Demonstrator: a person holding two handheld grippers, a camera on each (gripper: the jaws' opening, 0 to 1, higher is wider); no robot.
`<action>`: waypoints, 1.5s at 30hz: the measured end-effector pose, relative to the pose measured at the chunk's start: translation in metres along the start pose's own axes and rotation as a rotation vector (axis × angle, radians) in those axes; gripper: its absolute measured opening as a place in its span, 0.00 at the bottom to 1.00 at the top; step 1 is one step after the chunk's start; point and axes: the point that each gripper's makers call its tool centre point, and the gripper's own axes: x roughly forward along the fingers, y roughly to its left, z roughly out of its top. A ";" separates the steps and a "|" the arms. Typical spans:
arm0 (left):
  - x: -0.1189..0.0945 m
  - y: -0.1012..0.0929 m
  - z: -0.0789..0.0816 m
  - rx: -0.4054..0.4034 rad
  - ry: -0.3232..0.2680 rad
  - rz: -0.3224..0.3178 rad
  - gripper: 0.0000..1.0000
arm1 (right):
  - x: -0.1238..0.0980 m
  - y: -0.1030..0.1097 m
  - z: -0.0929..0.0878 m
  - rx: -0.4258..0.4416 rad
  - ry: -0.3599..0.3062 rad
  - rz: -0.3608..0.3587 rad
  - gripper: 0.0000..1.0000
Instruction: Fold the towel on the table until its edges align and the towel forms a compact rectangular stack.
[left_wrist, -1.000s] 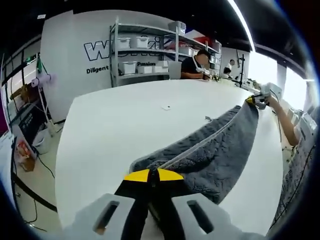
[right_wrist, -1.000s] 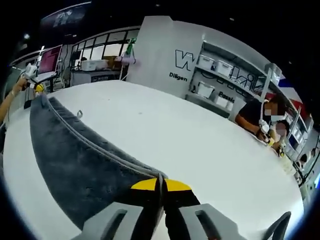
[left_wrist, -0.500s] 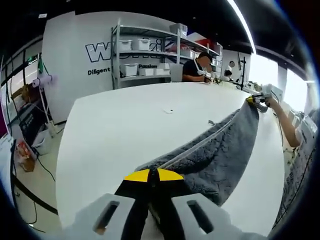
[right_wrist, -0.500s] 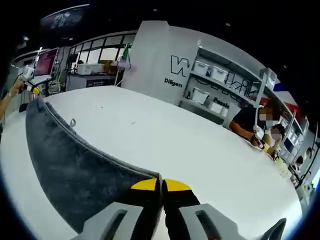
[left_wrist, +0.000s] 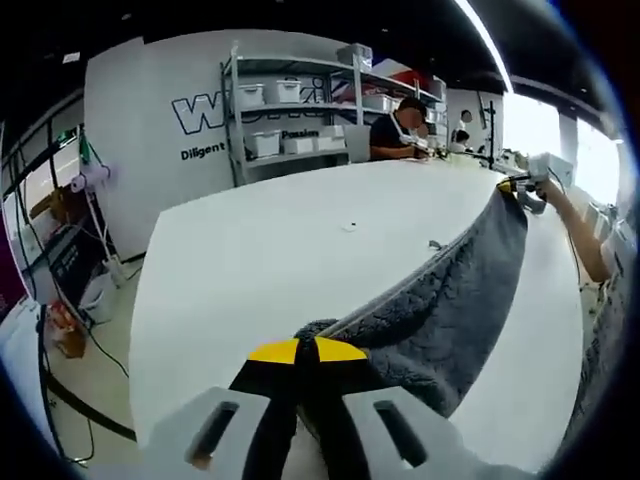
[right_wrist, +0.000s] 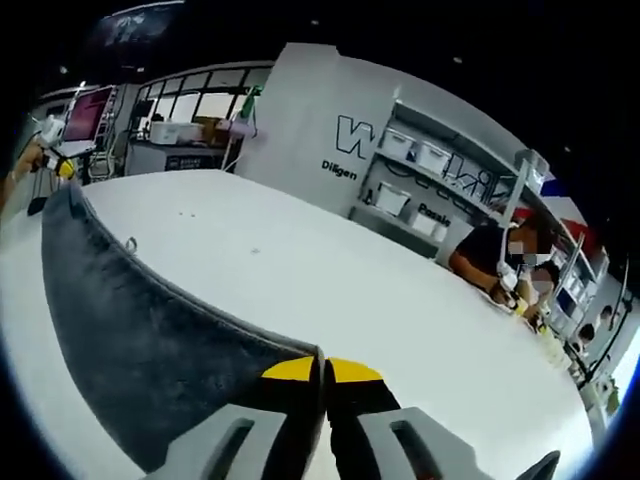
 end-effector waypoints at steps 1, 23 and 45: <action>0.003 0.001 -0.003 -0.005 0.008 -0.001 0.05 | 0.002 0.002 -0.004 -0.006 0.014 0.005 0.04; 0.037 0.000 -0.040 -0.014 0.098 0.055 0.13 | 0.027 0.024 -0.069 -0.100 0.216 0.039 0.23; -0.015 -0.025 -0.052 -0.259 -0.072 -0.004 0.39 | -0.031 0.027 -0.075 0.038 0.153 0.009 0.61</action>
